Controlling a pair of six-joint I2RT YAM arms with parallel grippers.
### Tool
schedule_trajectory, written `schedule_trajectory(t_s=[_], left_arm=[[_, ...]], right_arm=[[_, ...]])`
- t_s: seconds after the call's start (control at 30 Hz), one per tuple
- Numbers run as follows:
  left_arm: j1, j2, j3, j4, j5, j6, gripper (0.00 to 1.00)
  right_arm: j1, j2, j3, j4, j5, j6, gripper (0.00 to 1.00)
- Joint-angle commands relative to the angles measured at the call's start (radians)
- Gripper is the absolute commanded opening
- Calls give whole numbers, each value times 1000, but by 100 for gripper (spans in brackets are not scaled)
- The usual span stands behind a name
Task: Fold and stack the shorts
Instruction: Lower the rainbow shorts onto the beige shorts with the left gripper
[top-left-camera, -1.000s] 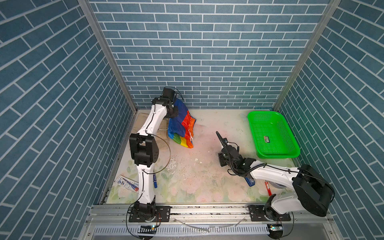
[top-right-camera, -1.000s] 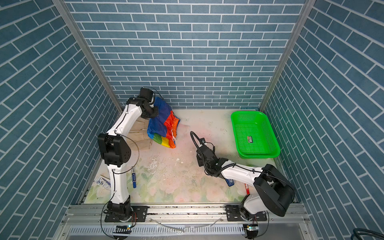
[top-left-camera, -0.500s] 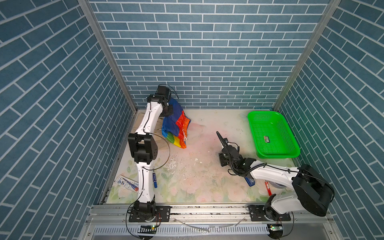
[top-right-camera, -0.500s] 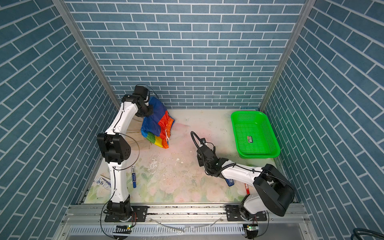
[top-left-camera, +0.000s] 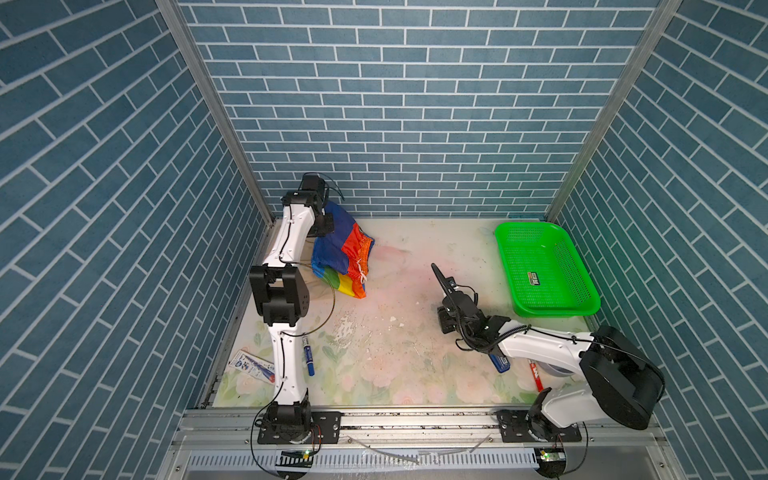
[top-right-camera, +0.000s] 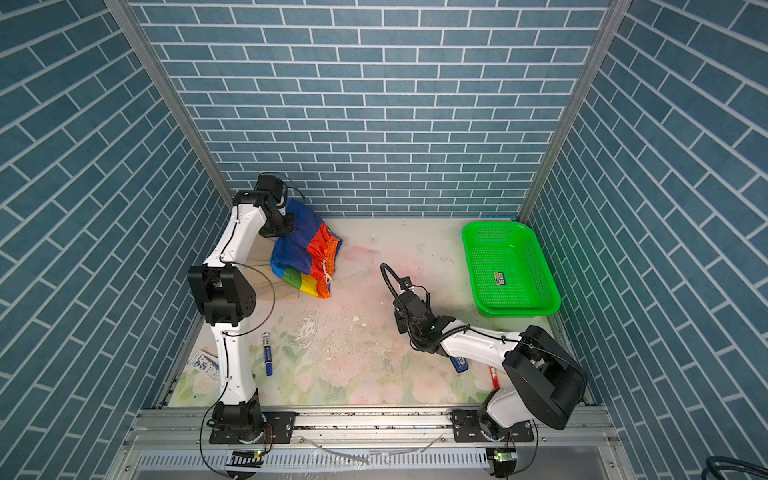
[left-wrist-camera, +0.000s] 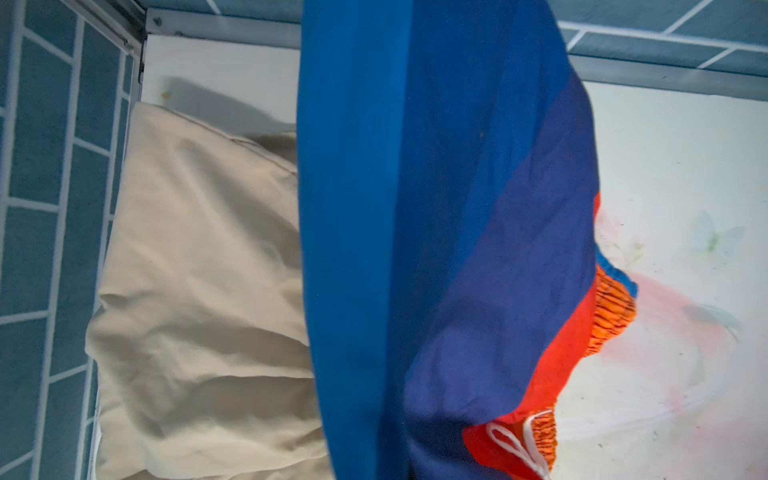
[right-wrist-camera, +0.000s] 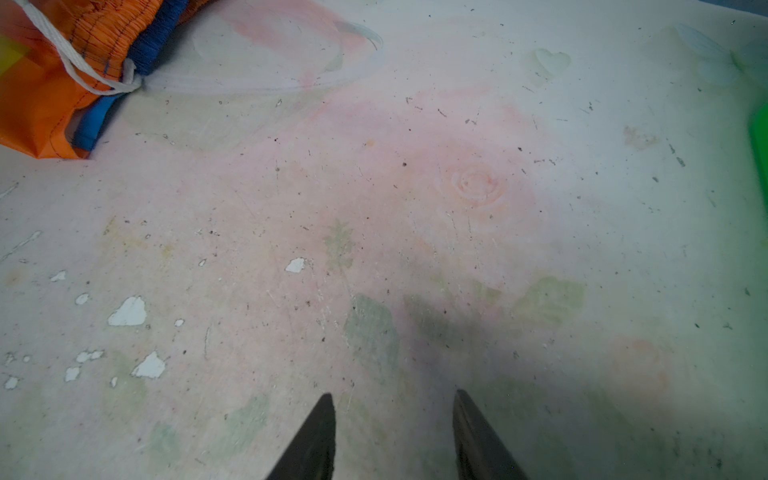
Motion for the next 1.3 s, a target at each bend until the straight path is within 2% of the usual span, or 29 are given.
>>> schedule_trajectory(t_s=[0.0,0.93,1.27], left_arm=[[30,-19,-14,8,-7,21,0],[162,-55,7,8,41,14,0],[234,-35,-142,92,8,14,3]], right_arm=[[-6,19,-12,4,19,15,47],[-8,72,14,-10,11,26,46],[-7,84,10,-11,14,25,46]])
